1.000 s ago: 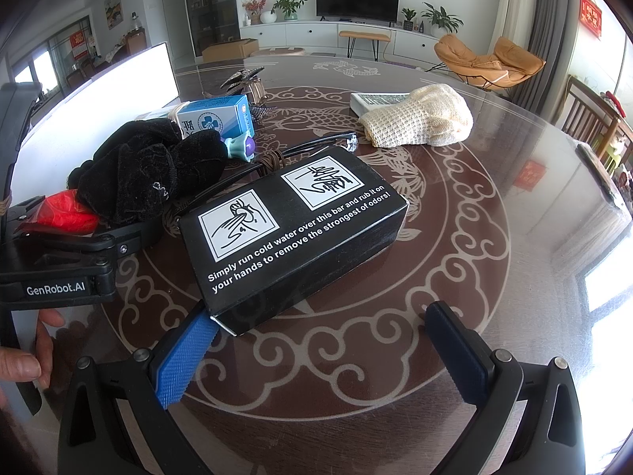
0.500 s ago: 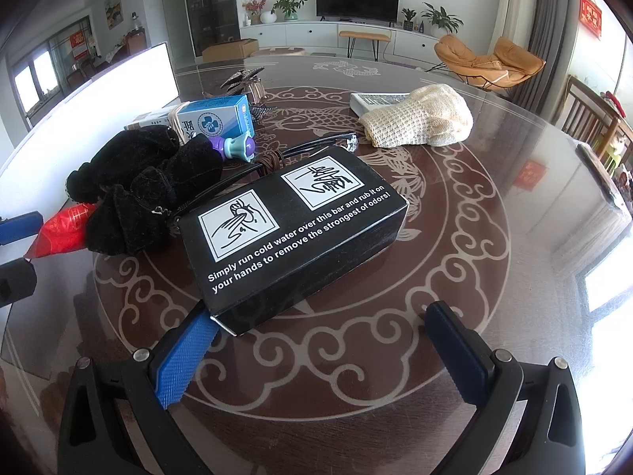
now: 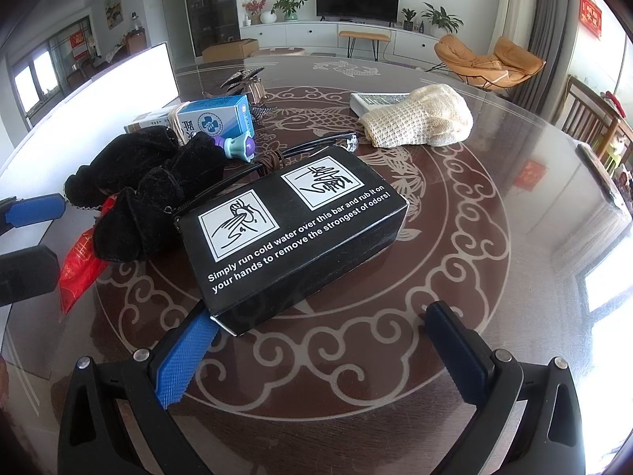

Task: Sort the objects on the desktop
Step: 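Close left gripper on red candy packet while right tool waits at black box, then grasp black soap box with right gripper while left tool lifts red packet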

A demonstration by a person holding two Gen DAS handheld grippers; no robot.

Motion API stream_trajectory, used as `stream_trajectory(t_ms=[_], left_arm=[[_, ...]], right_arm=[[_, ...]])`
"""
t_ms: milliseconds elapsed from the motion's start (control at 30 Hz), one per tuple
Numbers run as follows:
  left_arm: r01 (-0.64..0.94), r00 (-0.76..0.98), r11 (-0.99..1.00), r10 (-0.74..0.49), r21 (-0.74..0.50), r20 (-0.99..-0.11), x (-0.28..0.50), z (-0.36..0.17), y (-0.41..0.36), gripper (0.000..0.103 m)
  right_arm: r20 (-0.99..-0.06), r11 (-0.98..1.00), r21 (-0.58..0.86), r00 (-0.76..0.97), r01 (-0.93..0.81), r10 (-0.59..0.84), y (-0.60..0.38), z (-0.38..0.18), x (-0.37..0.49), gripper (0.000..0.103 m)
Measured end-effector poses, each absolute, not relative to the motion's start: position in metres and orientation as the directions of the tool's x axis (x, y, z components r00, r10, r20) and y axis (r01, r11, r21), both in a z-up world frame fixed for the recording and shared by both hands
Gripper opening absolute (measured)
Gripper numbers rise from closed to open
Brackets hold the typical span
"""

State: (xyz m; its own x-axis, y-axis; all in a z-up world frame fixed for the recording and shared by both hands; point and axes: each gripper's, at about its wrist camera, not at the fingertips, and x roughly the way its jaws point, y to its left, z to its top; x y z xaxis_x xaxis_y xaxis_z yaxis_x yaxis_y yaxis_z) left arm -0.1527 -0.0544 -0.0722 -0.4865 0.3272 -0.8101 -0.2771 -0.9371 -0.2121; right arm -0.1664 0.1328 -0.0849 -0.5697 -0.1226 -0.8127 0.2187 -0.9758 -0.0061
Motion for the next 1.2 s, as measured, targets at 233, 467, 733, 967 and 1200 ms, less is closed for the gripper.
stream_trajectory(t_ms=[233,467,733,967,1200], left_arm=[[-0.234,-0.446,-0.952,0.287,-0.198,-0.848,-0.15,-0.086,-0.056,0.023],[-0.222,-0.467,-0.965,0.232,-0.141,-0.853,-0.076,-0.089,-0.067,0.023],[-0.259,-0.509,-0.966,0.126,0.012,-0.851,-0.074,-0.093,-0.055,0.066],[-0.245,-0.561,-0.969,0.148,-0.007,-0.814,-0.072,-0.095,-0.057,0.073],[-0.247,-0.569,-0.969,0.148,-0.004,-0.809,-0.078,-0.097,-0.051,0.082]], right_arm=[[-0.813,-0.976,-0.006,-0.57,0.219,-0.123,0.133,-0.085,-0.167,0.103],[-0.812,-0.976,-0.006,-0.57,0.219,-0.123,0.132,-0.085,-0.167,0.103],[-0.812,-0.976,-0.004,-0.57,0.219,-0.124,0.133,-0.085,-0.167,0.103],[-0.846,-0.964,0.123,-0.483,0.237,-0.227,0.162,-0.077,-0.167,0.103],[-0.824,-0.906,0.416,-0.455,-0.08,-0.338,0.179,-0.058,-0.216,0.103]])
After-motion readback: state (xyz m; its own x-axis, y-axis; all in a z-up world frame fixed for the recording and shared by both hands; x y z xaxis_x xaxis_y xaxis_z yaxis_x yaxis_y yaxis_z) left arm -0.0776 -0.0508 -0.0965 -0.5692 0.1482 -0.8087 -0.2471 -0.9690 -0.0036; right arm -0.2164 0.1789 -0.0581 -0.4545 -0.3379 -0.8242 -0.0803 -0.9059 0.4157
